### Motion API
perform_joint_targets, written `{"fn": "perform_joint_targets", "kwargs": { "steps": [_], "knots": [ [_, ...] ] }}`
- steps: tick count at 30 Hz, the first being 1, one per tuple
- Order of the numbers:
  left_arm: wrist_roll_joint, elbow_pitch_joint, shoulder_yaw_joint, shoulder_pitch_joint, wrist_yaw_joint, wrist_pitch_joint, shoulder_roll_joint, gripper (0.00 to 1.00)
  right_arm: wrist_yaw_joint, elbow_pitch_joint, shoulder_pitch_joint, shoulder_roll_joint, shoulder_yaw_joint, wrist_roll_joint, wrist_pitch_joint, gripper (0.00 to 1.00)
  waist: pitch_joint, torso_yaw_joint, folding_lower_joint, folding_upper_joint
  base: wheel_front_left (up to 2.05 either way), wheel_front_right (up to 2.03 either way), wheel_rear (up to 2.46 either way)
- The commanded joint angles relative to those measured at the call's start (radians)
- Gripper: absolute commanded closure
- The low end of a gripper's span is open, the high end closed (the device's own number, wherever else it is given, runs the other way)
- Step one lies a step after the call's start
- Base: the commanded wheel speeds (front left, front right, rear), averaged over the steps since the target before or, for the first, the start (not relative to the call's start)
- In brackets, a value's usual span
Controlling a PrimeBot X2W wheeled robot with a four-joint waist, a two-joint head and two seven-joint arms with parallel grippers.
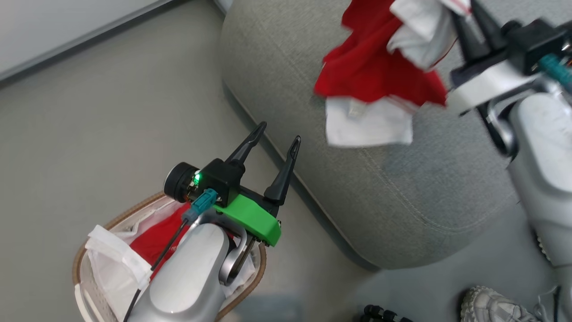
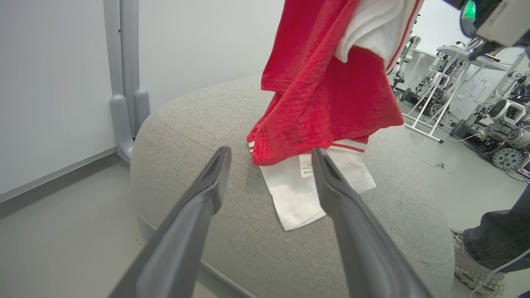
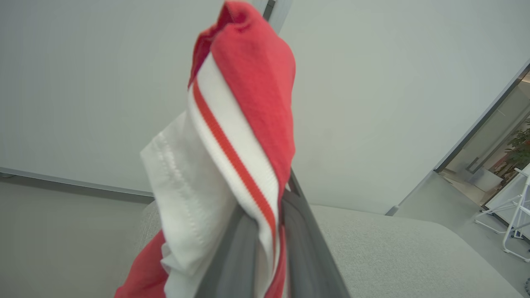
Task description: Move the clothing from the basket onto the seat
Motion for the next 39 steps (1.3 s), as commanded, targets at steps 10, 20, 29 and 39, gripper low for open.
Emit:
{"fn": "perform_joint_targets", "kwargs": {
  "steps": [10,20,29,39],
  "knots": [
    [0.023,-0.008,-0.006,-0.082,-0.003,-0.001,0.012,0.00,-0.001,0.156,-0.123,-0.084,-0.205,-0.116,-0.004,1.00,0.188,0.135,-0.0001,-0.0001,0.00,0.00,0.00],
    [0.044,-0.014,0.017,-0.113,-0.003,-0.001,0.020,0.00,-0.001,0.275,-0.084,-0.051,-0.393,-0.285,-0.004,1.00,0.276,0.194,-0.0001,-0.0001,0.00,0.00,0.00],
    [0.043,-0.014,0.034,-0.106,-0.003,-0.001,0.009,0.00,-0.001,0.359,-0.040,0.018,-0.405,-0.297,-0.004,0.99,0.264,0.214,-0.0001,-0.0001,0.00,0.00,0.00],
    [0.060,-0.011,0.112,-0.032,-0.003,-0.001,0.001,0.00,-0.001,0.251,0.085,0.064,-0.404,-0.243,-0.004,0.00,0.152,0.226,-0.0001,-0.0001,0.00,0.00,0.00]
  ]
}}
